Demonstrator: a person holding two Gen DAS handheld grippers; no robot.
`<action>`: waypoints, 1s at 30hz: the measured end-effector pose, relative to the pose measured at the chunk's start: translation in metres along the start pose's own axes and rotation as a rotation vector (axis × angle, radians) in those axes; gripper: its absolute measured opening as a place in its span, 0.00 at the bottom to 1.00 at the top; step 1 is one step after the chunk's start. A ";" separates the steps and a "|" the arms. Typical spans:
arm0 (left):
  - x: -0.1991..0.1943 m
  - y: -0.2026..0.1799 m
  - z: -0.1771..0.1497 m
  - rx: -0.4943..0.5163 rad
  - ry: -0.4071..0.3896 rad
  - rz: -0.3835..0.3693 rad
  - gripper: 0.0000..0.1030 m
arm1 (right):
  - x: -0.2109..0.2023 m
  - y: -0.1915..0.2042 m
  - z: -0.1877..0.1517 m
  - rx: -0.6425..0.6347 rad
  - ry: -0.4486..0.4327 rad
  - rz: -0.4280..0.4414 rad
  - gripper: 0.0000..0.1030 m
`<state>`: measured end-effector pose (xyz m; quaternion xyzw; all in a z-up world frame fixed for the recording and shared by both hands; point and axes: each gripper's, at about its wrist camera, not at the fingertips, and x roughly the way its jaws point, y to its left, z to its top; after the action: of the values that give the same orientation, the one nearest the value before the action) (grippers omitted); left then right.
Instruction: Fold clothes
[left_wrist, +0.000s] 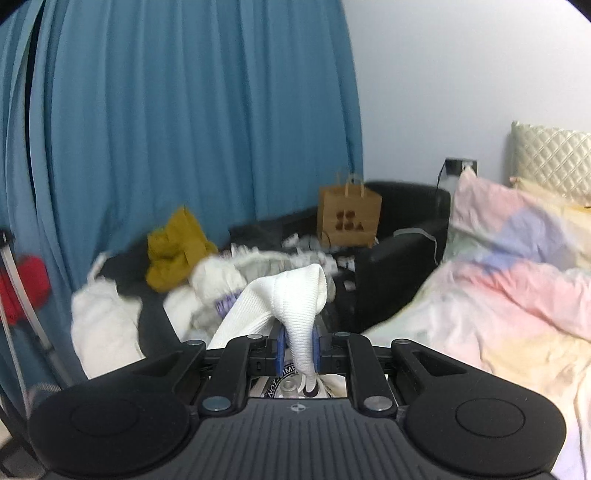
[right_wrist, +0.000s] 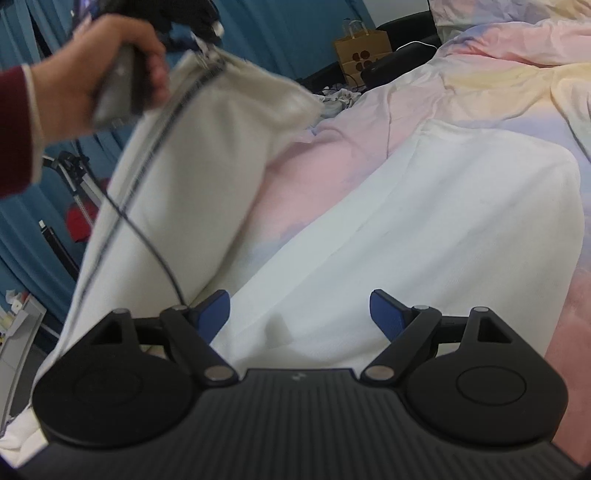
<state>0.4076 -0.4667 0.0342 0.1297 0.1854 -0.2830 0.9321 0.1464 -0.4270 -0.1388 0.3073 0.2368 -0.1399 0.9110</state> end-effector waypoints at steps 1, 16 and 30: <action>0.005 -0.003 -0.008 0.021 0.007 -0.002 0.15 | 0.002 -0.002 0.000 0.005 0.001 -0.007 0.82; -0.067 0.018 0.018 -0.010 -0.134 -0.154 0.16 | -0.005 0.001 0.006 0.006 -0.030 -0.012 0.82; 0.009 0.035 -0.148 0.045 0.121 -0.080 0.82 | 0.008 -0.004 0.002 -0.018 -0.017 -0.037 0.82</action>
<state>0.3940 -0.3917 -0.0978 0.1599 0.2399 -0.3157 0.9040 0.1523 -0.4325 -0.1431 0.2933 0.2360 -0.1571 0.9130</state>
